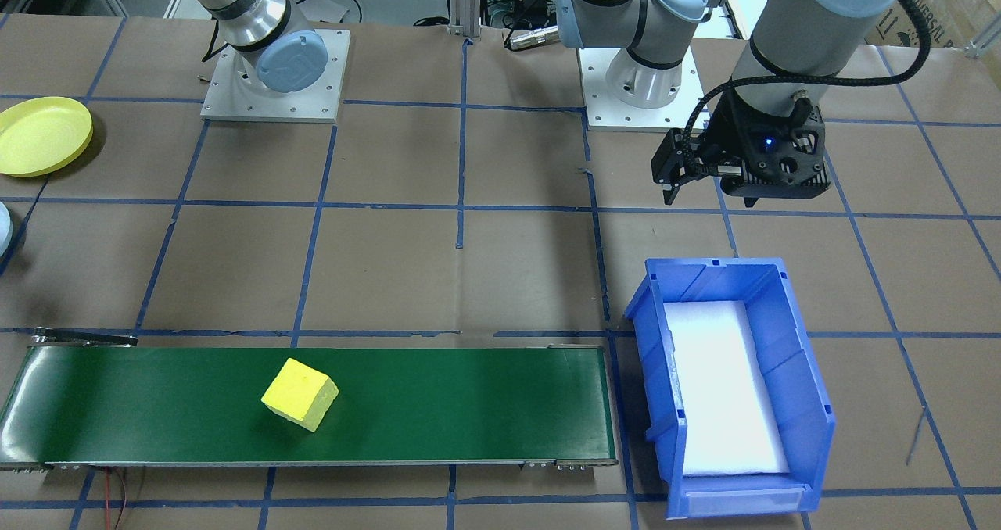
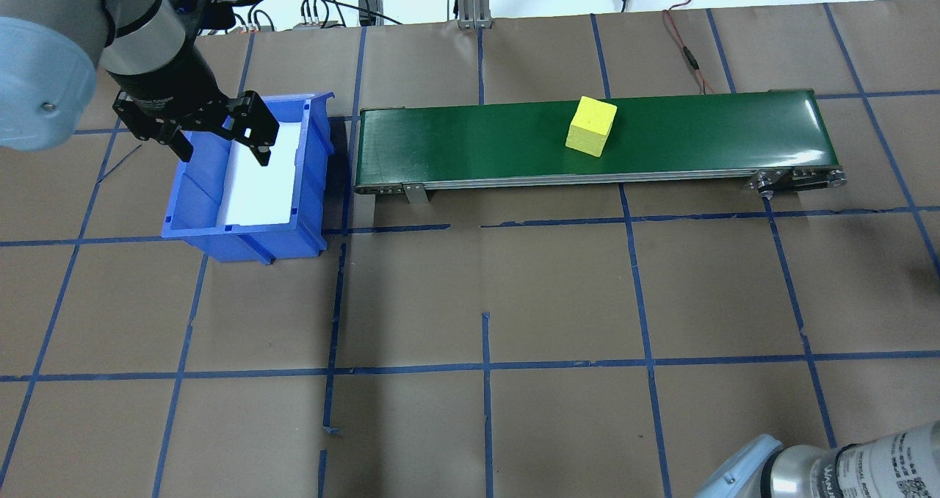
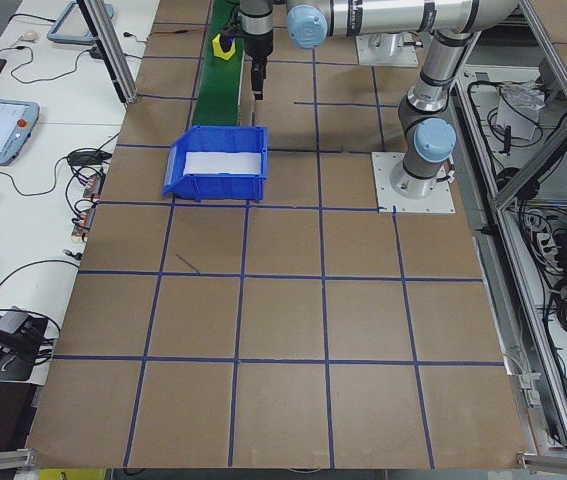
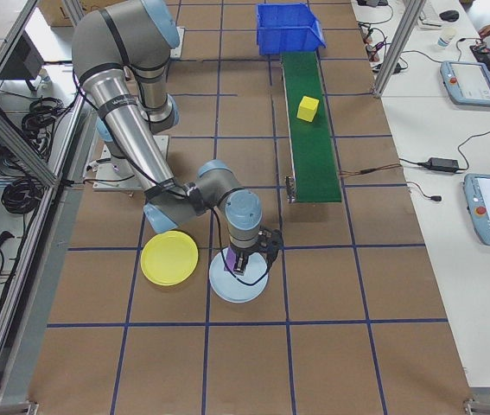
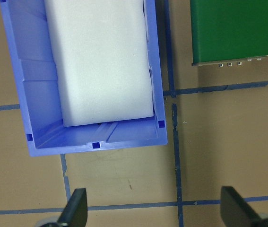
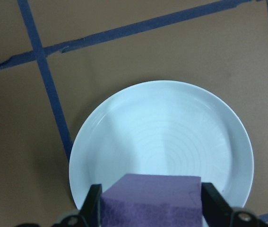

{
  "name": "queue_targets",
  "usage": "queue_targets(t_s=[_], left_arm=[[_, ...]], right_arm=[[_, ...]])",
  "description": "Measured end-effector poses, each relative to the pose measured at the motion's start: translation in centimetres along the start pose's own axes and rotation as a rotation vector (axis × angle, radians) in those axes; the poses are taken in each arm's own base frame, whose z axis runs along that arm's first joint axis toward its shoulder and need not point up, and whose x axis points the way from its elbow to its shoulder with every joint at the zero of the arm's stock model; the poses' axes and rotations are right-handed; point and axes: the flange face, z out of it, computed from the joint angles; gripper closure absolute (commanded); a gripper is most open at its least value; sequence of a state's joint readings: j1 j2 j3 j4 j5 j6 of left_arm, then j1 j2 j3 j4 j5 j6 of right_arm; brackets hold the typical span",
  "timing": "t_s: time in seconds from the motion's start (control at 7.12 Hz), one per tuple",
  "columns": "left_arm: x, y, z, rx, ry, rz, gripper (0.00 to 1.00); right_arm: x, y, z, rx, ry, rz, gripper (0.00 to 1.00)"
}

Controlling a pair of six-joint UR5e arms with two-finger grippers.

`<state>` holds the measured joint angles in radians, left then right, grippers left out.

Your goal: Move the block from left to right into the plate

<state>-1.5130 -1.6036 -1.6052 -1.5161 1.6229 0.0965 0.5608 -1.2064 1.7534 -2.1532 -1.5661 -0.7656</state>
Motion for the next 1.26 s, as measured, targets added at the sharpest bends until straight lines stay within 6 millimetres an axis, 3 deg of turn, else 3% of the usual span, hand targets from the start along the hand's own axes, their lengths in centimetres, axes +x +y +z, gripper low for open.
queue_targets(t_s=[0.28, 0.42, 0.7, 0.84, 1.12, 1.26], left_arm=[[0.1, 0.0, 0.0, -0.001, 0.001, -0.022, 0.0], [0.1, 0.0, 0.0, 0.0, 0.0, -0.024, 0.0], [0.1, 0.0, -0.1, 0.003, -0.001, -0.022, 0.0], [0.1, 0.0, -0.1, 0.004, -0.001, -0.02, 0.0], [0.1, -0.1, -0.2, 0.011, -0.002, -0.014, 0.0], [0.0, -0.1, -0.3, 0.014, -0.005, -0.012, 0.0]], right_arm=[[0.0, -0.9, -1.6, 0.046, -0.002, -0.006, 0.0], [-1.5, -2.4, -2.8, 0.1, -0.034, -0.03, 0.0], [-7.1, -6.8, -5.2, 0.179, -0.062, -0.105, 0.0], [-10.9, -8.7, -5.7, 0.198, -0.076, -0.131, 0.0], [-19.1, -11.2, -5.6, 0.208, -0.132, -0.122, 0.0], [-21.9, -12.0, -5.1, 0.211, -0.181, -0.089, 0.0]])
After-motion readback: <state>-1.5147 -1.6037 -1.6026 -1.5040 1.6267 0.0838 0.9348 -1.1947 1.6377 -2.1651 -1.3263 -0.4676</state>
